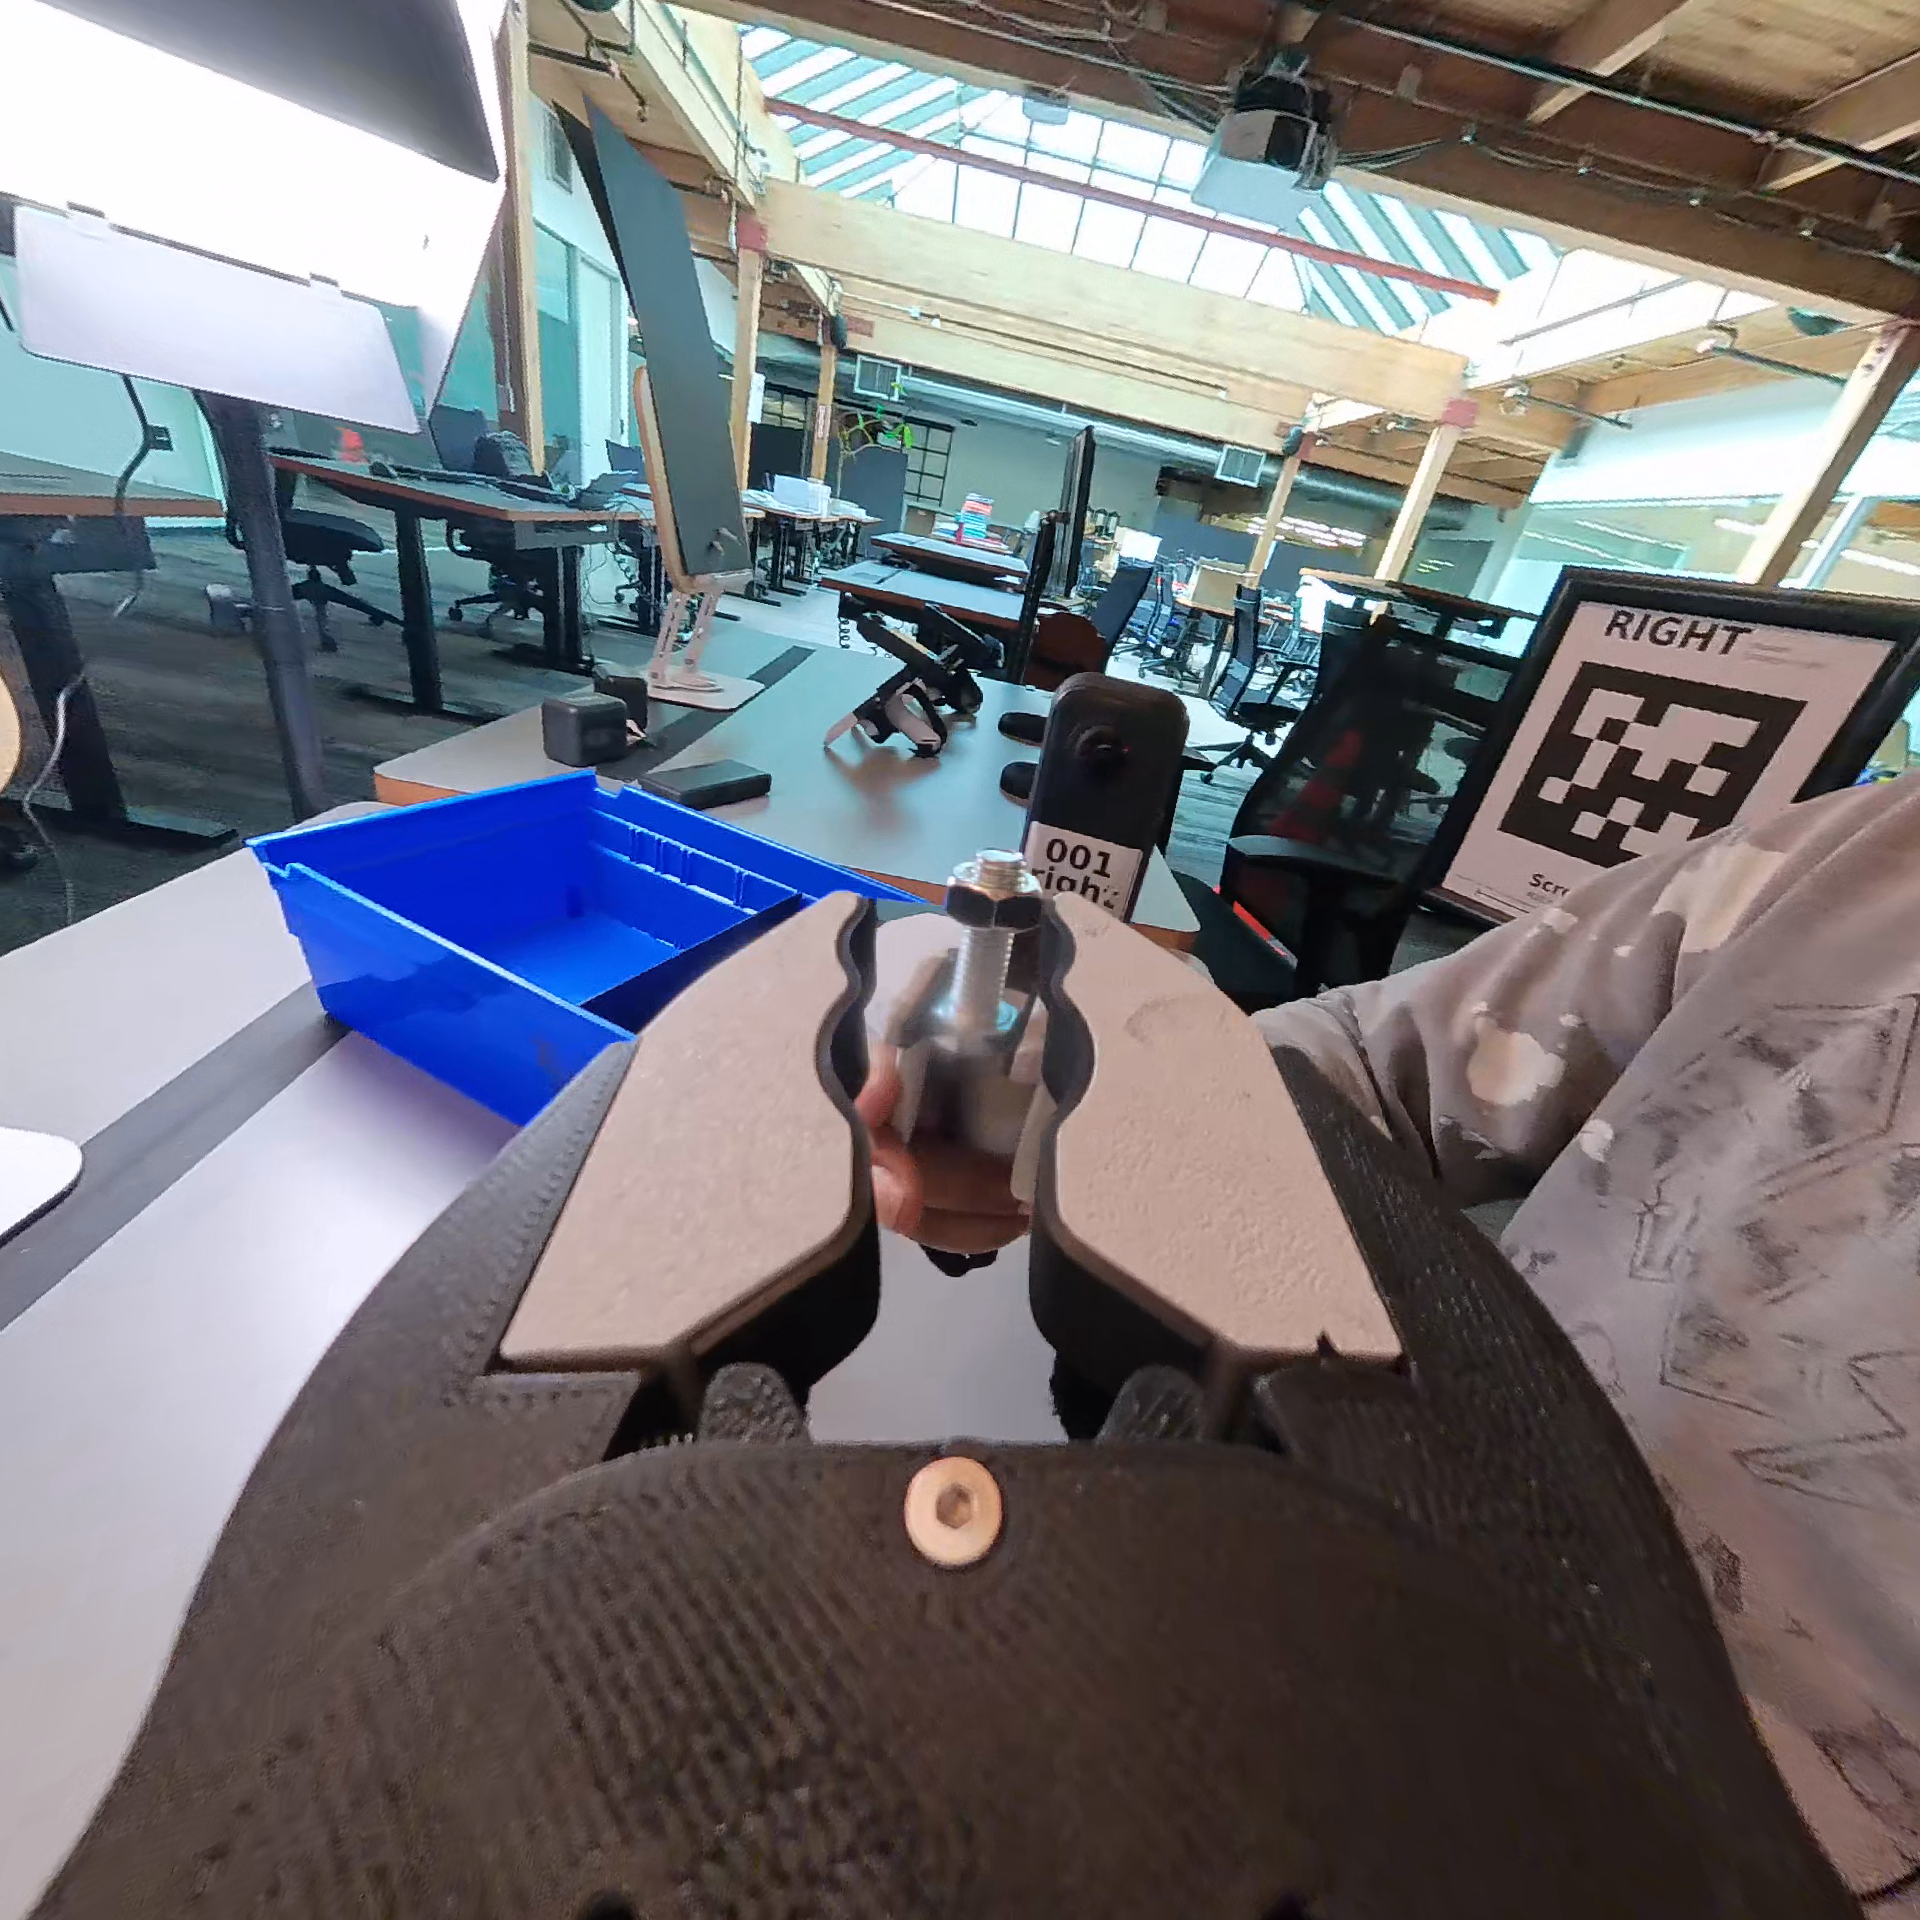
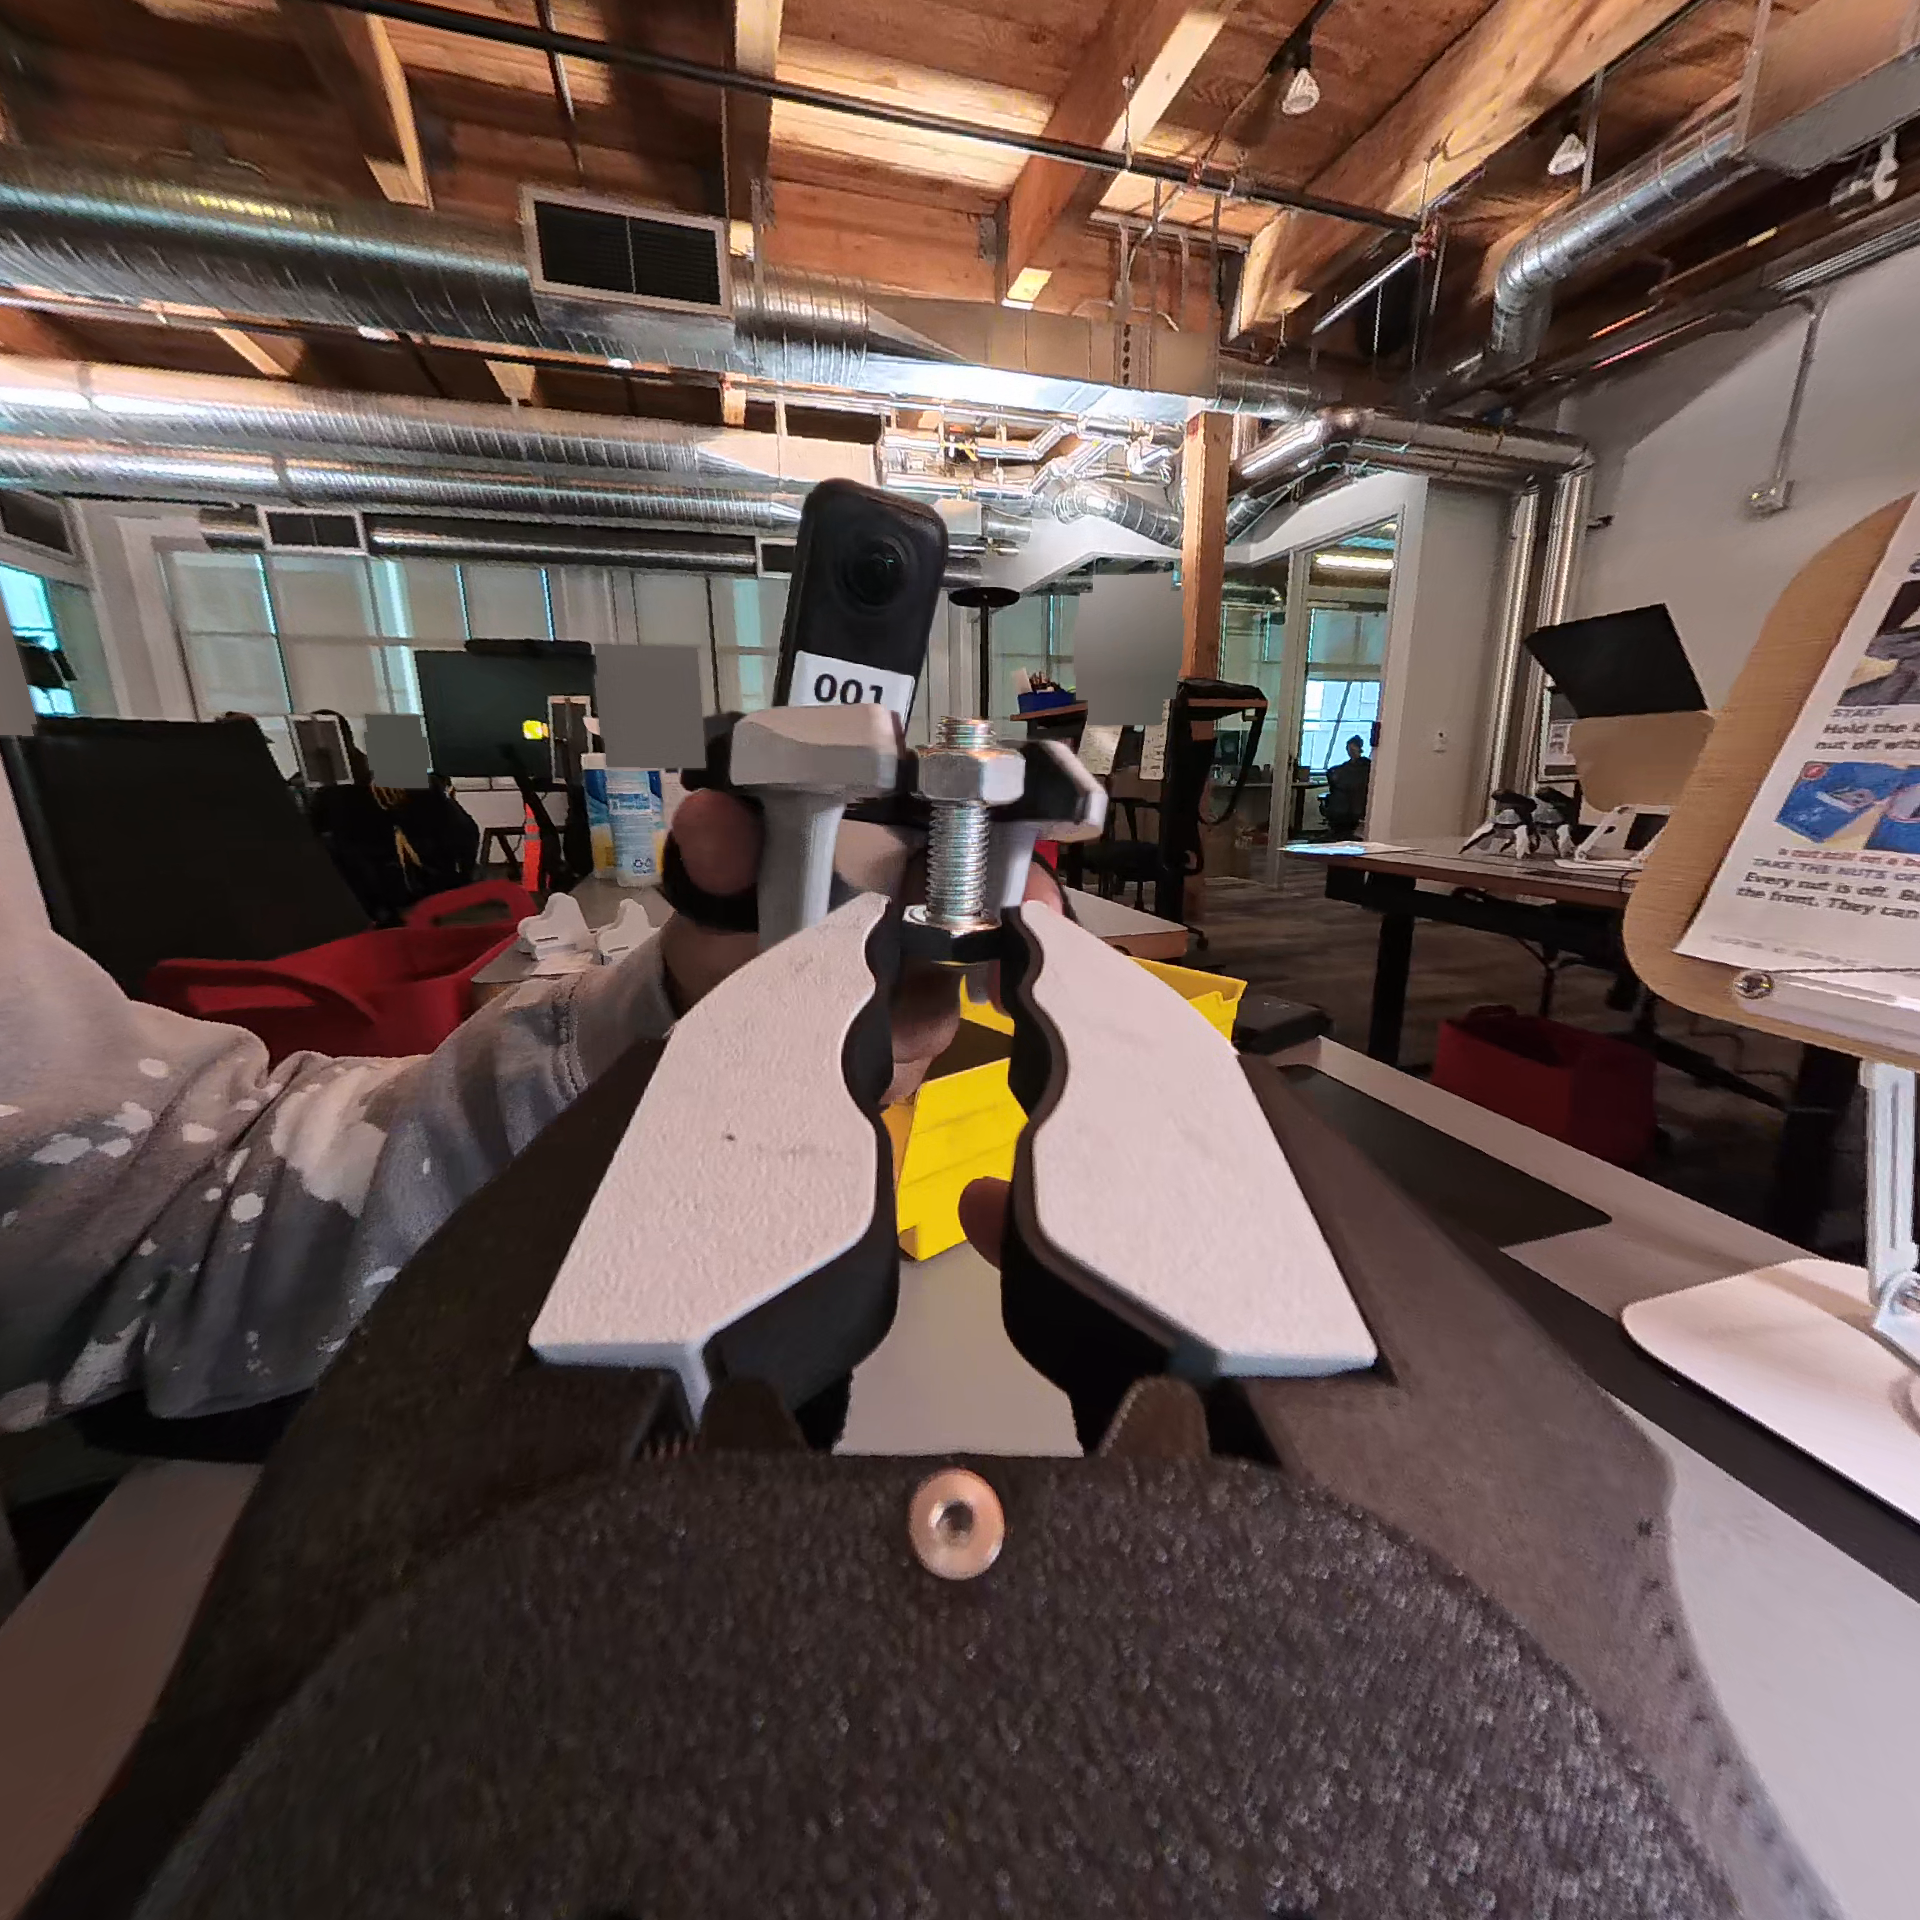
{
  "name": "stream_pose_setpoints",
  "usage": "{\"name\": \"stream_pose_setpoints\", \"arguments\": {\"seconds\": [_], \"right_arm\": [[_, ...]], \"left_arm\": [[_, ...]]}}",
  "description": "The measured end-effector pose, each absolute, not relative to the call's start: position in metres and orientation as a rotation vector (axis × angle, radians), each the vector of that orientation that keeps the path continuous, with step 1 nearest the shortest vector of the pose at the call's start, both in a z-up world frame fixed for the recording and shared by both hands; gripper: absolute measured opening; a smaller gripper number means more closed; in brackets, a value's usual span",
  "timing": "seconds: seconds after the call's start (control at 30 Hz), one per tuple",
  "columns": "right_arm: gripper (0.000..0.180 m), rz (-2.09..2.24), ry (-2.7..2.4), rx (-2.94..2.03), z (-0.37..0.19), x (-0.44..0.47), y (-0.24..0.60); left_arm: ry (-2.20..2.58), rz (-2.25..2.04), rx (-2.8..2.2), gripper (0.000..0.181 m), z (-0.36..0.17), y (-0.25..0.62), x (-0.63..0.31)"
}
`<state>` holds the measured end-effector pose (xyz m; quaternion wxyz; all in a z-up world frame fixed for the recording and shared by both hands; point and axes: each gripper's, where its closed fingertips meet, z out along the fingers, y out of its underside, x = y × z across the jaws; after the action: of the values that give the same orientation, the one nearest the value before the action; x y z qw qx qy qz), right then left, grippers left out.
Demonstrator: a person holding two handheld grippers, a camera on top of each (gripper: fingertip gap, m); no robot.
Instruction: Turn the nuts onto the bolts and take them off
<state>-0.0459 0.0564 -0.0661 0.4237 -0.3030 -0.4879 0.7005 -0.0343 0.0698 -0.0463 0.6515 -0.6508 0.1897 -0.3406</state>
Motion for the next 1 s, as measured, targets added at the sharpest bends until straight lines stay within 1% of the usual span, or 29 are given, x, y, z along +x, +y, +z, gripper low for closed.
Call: {"name": "stream_pose_setpoints", "arguments": {"seconds": [0.03, 0.1, 0.2, 0.4, 0.5, 0.53, 0.57, 0.7, 0.83, 0.93, 1.0], "right_arm": [[0.018, 1.757, -1.217, -0.752, -0.065, -0.045, 0.056], [0.018, 1.805, -1.213, -0.709, -0.060, -0.039, 0.054], [0.018, 1.782, -1.214, -0.701, -0.057, -0.038, 0.055], [0.018, 1.729, -1.231, -0.785, -0.069, -0.048, 0.061], [0.018, 1.720, -1.232, -0.778, -0.068, -0.048, 0.060], [0.018, 1.746, -1.225, -0.754, -0.065, -0.045, 0.059], [0.018, 1.773, -1.222, -0.735, -0.062, -0.042, 0.058], [0.018, 1.737, -1.226, -0.751, -0.063, -0.044, 0.061], [0.018, 1.714, -1.232, -0.793, -0.069, -0.049, 0.063], [0.018, 1.703, -1.236, -0.789, -0.069, -0.049, 0.061], [0.018, 1.742, -1.222, -0.753, -0.064, -0.044, 0.061]], "left_arm": [[0.422, -0.782, -1.476, 0.030, -0.046, 0.070, -0.037], [0.331, -0.713, -1.509, 0.013, -0.048, 0.077, -0.056], [0.327, -0.699, -1.511, 0.017, -0.047, 0.074, -0.065], [0.433, -0.751, -1.498, 0.030, -0.045, 0.068, -0.037], [0.424, -0.718, -1.511, 0.028, -0.049, 0.072, -0.041], [0.382, -0.712, -1.522, 0.017, -0.049, 0.074, -0.048], [0.329, -0.660, -1.545, 0.013, -0.051, 0.079, -0.060], [0.344, -0.669, -1.520, 0.019, -0.046, 0.073, -0.063], [0.423, -0.740, -1.511, 0.032, -0.046, 0.068, -0.041], [0.412, -0.702, -1.532, 0.031, -0.051, 0.074, -0.043], [0.324, -0.641, -1.571, 0.014, -0.055, 0.081, -0.060]]}}
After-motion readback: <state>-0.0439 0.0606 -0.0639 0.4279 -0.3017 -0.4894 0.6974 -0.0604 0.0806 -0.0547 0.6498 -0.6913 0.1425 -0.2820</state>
